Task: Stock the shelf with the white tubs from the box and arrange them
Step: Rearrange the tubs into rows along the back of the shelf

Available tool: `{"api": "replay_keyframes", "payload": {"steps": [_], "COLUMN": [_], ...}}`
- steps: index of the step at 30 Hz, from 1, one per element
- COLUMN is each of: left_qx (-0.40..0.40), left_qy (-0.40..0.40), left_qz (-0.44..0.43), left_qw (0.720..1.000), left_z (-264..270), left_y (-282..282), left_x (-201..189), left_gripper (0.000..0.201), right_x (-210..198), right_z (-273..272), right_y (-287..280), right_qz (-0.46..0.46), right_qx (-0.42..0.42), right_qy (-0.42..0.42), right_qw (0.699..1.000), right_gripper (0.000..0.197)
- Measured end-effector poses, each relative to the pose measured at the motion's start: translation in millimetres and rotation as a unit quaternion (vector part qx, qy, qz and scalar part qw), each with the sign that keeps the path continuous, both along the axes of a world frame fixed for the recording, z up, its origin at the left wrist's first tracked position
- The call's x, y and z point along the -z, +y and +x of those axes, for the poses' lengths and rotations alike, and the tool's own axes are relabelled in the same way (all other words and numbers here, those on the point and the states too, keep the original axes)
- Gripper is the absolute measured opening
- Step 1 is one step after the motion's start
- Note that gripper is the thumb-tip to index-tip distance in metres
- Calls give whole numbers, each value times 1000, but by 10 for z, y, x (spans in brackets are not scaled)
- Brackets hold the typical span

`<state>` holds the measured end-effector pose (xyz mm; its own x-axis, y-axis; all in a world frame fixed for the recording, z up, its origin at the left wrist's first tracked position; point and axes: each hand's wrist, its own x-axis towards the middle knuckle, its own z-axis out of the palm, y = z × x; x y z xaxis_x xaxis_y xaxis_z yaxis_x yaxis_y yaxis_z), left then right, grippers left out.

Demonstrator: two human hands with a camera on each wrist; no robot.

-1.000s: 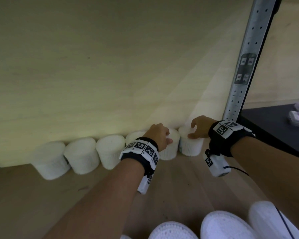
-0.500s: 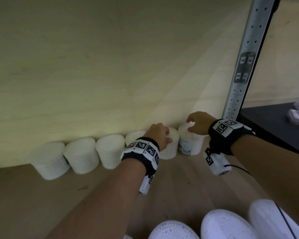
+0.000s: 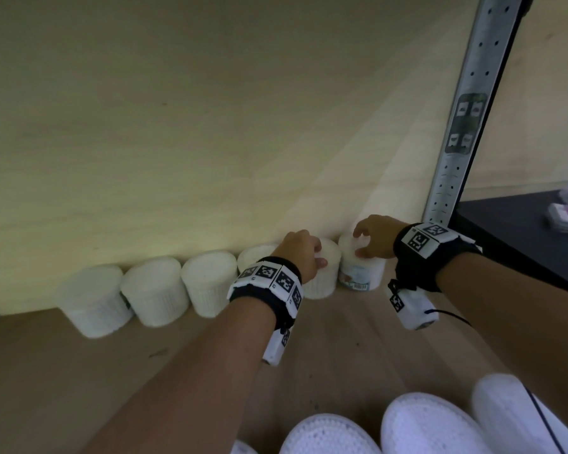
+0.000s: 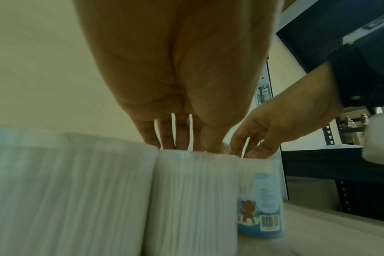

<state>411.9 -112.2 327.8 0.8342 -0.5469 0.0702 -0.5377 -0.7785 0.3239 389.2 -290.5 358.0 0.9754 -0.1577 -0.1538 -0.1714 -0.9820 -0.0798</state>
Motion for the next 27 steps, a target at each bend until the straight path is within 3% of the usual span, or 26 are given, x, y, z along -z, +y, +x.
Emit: {"api": "replay_keyframes", "payload": {"steps": [8,12,17,27], "left_qx": [2,1,-6,-7], "left_qy": [-6,-6,-1,4], "left_qz": [8,5,-2,7], "left_qw": [1000,1000,1000,1000], "left_z": [11,5,-12,-3], "left_y": [-8,-8,-8,-19], "left_x": [-1,1,6,4], "left_gripper": [42,42,42,42], "right_x": [-57,-73,-2,-5], "right_z": [-41,-37,-33,-34], "right_y": [-34,-30,6,-11], "right_qz": [14,3,-33,-13], "right_qx": [-43,-17,19,14], "right_qy": [10,-39,1,11], "right_qw": [999,999,999,1000], "right_gripper": [50,49,63,58]}}
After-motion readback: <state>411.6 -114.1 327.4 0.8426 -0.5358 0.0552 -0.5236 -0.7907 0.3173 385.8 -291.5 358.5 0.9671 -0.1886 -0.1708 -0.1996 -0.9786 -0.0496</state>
